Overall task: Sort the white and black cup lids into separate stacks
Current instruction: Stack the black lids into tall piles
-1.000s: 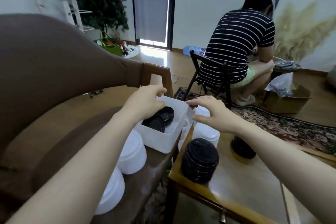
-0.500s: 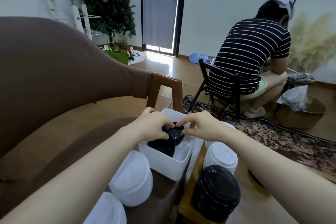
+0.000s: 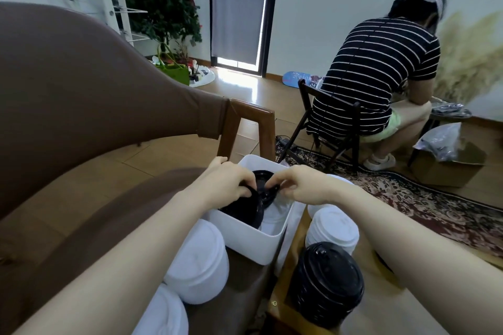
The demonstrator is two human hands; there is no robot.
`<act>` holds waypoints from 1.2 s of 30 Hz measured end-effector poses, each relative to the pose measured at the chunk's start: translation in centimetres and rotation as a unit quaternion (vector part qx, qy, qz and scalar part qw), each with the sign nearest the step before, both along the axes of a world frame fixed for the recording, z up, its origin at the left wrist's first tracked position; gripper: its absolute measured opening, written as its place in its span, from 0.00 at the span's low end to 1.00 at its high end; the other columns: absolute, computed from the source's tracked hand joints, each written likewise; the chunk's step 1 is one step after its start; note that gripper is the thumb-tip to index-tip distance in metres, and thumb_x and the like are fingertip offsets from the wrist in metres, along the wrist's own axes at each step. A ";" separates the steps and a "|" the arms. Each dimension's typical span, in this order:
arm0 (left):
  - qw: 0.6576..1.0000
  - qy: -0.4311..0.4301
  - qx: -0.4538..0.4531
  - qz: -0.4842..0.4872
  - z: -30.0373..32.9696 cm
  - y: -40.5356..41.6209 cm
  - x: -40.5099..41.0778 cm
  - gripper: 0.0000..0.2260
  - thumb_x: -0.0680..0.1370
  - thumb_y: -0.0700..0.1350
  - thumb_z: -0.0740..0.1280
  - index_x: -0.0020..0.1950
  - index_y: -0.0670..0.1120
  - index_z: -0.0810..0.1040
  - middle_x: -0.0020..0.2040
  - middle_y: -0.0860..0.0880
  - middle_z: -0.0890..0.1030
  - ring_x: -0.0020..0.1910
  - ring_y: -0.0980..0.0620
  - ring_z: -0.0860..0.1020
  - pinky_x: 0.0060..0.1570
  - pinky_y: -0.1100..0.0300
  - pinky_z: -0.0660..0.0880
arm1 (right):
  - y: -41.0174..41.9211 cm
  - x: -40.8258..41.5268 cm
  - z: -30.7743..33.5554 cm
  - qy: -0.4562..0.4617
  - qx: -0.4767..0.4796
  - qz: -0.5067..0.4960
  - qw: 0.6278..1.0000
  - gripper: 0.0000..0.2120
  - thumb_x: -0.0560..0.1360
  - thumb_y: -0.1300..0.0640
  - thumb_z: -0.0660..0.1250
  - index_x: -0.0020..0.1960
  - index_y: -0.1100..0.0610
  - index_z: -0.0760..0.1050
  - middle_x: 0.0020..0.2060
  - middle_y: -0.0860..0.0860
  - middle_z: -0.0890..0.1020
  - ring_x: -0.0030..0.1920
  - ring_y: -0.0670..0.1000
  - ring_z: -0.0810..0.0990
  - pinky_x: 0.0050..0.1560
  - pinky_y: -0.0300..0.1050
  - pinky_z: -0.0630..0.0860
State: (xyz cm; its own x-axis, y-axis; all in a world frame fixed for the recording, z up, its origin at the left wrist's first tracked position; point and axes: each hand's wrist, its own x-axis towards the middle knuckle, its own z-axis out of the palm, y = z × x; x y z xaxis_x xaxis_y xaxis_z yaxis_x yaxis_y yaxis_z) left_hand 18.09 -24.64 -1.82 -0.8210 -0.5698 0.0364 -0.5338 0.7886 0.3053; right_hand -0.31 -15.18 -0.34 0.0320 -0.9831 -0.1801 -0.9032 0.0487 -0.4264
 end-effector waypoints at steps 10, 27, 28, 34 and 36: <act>0.969 0.223 0.087 0.054 3.3 0.8 2.0 0.07 0.78 0.39 0.70 0.51 0.49 0.85 0.47 0.53 0.83 0.52 0.55 0.80 0.55 0.57 0.77 | 2.1 -0.5 0.9 -0.048 -0.210 -0.042 0.975 0.09 0.71 0.65 0.73 0.50 0.56 0.82 0.45 0.48 0.78 0.46 0.51 0.79 0.52 0.46 0.77; 0.826 0.375 0.403 0.123 1.3 18.5 -5.4 0.11 0.83 0.40 0.61 0.61 0.53 0.76 0.60 0.51 0.77 0.52 0.45 0.81 0.29 0.52 0.81 | 25.0 -3.8 0.1 0.026 -0.379 -0.229 0.896 0.09 0.67 0.62 0.77 0.43 0.52 0.81 0.41 0.42 0.78 0.39 0.51 0.78 0.39 0.54 0.77; 0.820 0.376 0.413 0.123 0.4 19.3 -6.0 0.11 0.82 0.41 0.62 0.59 0.56 0.75 0.60 0.51 0.77 0.54 0.45 0.80 0.35 0.48 0.83 | 26.2 -3.9 -0.4 0.041 -0.368 -0.232 0.899 0.09 0.67 0.61 0.77 0.43 0.52 0.81 0.41 0.42 0.78 0.38 0.50 0.78 0.37 0.54 0.77; 0.827 0.363 0.401 0.152 -3.8 23.5 -9.0 0.14 0.81 0.40 0.63 0.66 0.47 0.78 0.60 0.51 0.80 0.59 0.50 0.78 0.61 0.50 0.77 | 30.7 -4.3 -3.5 0.114 -0.326 -0.281 0.896 0.11 0.65 0.60 0.79 0.39 0.50 0.77 0.38 0.38 0.74 0.36 0.41 0.74 0.30 0.40 0.72; 0.839 0.353 0.380 0.165 -4.5 24.7 -9.6 0.13 0.82 0.41 0.62 0.66 0.44 0.77 0.60 0.49 0.80 0.60 0.50 0.77 0.62 0.55 0.74 | 31.5 -4.7 -4.2 0.128 -0.331 -0.305 0.884 0.11 0.66 0.59 0.79 0.39 0.52 0.77 0.37 0.40 0.74 0.34 0.41 0.72 0.28 0.42 0.71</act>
State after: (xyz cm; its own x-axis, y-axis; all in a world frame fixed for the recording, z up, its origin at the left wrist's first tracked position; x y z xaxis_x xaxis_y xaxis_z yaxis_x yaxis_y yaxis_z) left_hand 8.46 0.10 -6.29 -0.5408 -0.8406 -0.0306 -0.1596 0.0669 0.9849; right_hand -4.99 16.31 -4.57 -0.4986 -0.6963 0.5164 -0.8662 0.3766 -0.3285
